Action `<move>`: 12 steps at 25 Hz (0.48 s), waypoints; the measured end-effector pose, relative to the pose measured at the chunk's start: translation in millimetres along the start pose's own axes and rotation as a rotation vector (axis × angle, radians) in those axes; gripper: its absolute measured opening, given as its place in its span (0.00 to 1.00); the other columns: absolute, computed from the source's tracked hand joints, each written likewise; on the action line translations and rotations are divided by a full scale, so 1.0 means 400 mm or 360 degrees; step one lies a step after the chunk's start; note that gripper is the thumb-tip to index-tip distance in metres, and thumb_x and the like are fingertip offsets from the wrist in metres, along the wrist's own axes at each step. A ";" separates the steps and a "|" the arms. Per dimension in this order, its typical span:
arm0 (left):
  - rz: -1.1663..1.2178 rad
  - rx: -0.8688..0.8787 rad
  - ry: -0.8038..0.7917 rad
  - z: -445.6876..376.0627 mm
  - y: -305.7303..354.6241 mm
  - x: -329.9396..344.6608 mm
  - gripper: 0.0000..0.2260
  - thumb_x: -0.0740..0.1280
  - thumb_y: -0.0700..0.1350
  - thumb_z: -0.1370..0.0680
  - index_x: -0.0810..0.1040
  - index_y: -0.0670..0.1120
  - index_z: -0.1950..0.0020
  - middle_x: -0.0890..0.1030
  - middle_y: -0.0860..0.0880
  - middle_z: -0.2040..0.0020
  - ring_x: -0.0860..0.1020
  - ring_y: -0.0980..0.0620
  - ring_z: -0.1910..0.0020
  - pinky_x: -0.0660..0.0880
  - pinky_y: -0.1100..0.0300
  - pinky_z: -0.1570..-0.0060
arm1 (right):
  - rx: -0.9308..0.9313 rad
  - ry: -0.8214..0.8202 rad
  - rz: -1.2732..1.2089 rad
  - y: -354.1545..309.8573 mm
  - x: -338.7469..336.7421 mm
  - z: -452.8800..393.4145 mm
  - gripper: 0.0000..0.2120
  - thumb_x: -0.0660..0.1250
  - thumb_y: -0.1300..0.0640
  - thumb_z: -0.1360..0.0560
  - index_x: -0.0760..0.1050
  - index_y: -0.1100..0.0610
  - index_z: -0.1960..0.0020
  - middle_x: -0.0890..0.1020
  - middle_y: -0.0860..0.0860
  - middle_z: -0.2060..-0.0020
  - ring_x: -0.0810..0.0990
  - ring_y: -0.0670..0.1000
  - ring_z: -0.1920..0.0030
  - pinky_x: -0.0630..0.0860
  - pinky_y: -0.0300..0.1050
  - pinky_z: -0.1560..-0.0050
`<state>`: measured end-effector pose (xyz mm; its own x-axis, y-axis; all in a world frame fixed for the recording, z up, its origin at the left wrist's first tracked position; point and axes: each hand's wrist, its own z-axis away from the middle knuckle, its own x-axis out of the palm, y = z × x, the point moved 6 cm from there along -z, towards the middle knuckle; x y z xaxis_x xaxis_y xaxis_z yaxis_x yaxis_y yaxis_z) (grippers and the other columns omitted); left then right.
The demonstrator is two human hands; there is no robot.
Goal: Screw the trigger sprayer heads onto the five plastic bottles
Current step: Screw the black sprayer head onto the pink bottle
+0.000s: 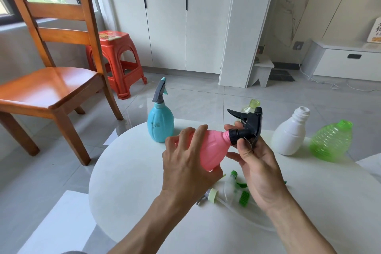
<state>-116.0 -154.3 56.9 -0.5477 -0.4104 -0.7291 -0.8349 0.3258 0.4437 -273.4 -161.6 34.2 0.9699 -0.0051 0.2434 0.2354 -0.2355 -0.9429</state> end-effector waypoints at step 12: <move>0.0267 0.0014 -0.0093 0.009 0.001 0.003 0.39 0.76 0.55 0.39 0.70 0.52 0.29 0.72 0.51 0.31 0.73 0.44 0.37 0.76 0.42 0.47 | -0.0051 -0.0308 0.0140 -0.026 -0.005 -0.011 0.21 0.68 0.41 0.23 0.78 0.50 0.34 0.81 0.53 0.35 0.77 0.55 0.32 0.72 0.56 0.38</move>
<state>-116.9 -151.5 54.5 -0.6748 -0.2997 -0.6744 -0.7315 0.3930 0.5572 -278.1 -163.3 44.4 0.9812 0.1590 0.1092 0.1500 -0.2733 -0.9502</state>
